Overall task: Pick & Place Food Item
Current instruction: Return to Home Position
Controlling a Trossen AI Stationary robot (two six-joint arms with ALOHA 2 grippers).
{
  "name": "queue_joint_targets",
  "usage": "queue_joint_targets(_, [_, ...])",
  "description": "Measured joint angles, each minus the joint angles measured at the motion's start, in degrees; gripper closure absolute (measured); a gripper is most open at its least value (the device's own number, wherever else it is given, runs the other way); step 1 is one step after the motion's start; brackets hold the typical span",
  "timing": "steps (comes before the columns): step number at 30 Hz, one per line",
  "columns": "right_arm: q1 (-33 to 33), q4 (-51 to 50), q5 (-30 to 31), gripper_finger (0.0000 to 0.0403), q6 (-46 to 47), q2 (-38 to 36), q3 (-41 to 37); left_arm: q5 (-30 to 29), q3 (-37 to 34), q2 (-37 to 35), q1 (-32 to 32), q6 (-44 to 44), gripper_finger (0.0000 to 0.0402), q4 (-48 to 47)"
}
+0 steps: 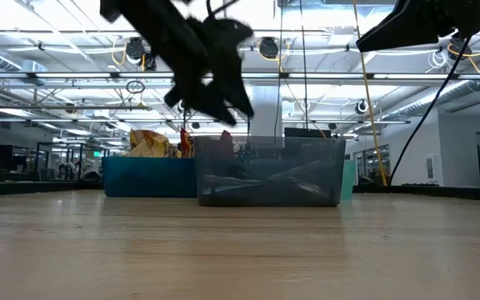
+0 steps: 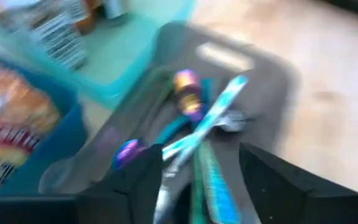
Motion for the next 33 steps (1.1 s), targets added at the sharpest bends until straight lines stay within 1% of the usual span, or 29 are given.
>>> queue_joint_targets(3, [0.0,0.0,-0.2,0.0248,0.0,0.0,0.0,8.4,0.9,-6.6,1.4,2.6,0.0157,-4.1])
queue_joint_targets(5, [0.0,0.2,-0.2,0.0248,0.0,0.0,0.0,11.4,0.9,-12.4,1.7,5.3,0.0142,-5.9])
queue_joint_targets(8, [0.0,-0.1,-0.1,0.0248,0.0,0.0,0.0,11.5,1.0,-22.3,0.4,13.5,0.0127,-9.5])
queue_joint_targets(10, [0.0,-0.7,-0.1,0.0248,-1.0,0.0,0.0,11.7,1.1,-29.3,-0.4,21.7,0.0121,-14.3])
queue_joint_targets(11, [0.0,-0.5,-0.1,0.0248,-2.7,0.0,0.0,12.1,1.1,-32.5,-0.7,24.0,0.0118,-17.4])
queue_joint_targets(14, [-0.3,-0.6,0.1,0.0248,-12.7,0.0,0.0,11.7,-0.5,-40.2,-2.3,25.6,0.0115,-22.1])
queue_joint_targets(15, [-0.6,-0.5,-0.4,0.0248,-13.4,0.0,-0.1,11.3,-2.1,-42.7,-3.2,26.9,0.0115,-22.5])
queue_joint_targets(16, [-0.8,0.0,-1.9,0.0248,-12.0,0.0,-0.6,10.9,-4.2,-44.9,-3.9,28.4,0.0116,-21.6])
queue_joint_targets(18, [-2.2,0.7,-7.5,0.0248,-9.6,0.0,-1.6,10.5,-10.1,-48.9,-4.5,31.2,0.0119,-15.4])
queue_joint_targets(19, [-3.8,2.2,-11.4,0.0248,-9.1,0.0,-2.1,10.5,-13.8,-51.0,-4.4,31.8,0.012,-12.1])
queue_joint_targets(24, [-14.4,16.6,-37.2,0.0248,-7.8,-0.2,-6.8,12.4,-34.9,-58.4,-1.6,31.0,0.0119,7.2])
queue_joint_targets(26, [-18.5,22.2,-45.1,0.0248,-9.3,-0.4,-8.6,12.6,-41.4,-60.5,1.1,30.7,0.0119,13.6])
queue_joint_targets(28, [-22.4,25.2,-49.5,0.0248,-10.6,-1.9,-10.2,14.7,-45.9,-63.2,4.6,29.7,0.0118,18.1])
queue_joint_targets(31, [-28.6,26.8,-55.0,0.0248,-9.9,-5.1,-11.7,19.7,-50.1,-68.0,10.5,28.8,0.0121,18.8])
queue_joint_targets(33, [-33.0,26.8,-60.1,0.0248,-8.9,-8.0,-12.5,23.9,-51.6,-70.7,14.2,28.7,0.0123,18.9])
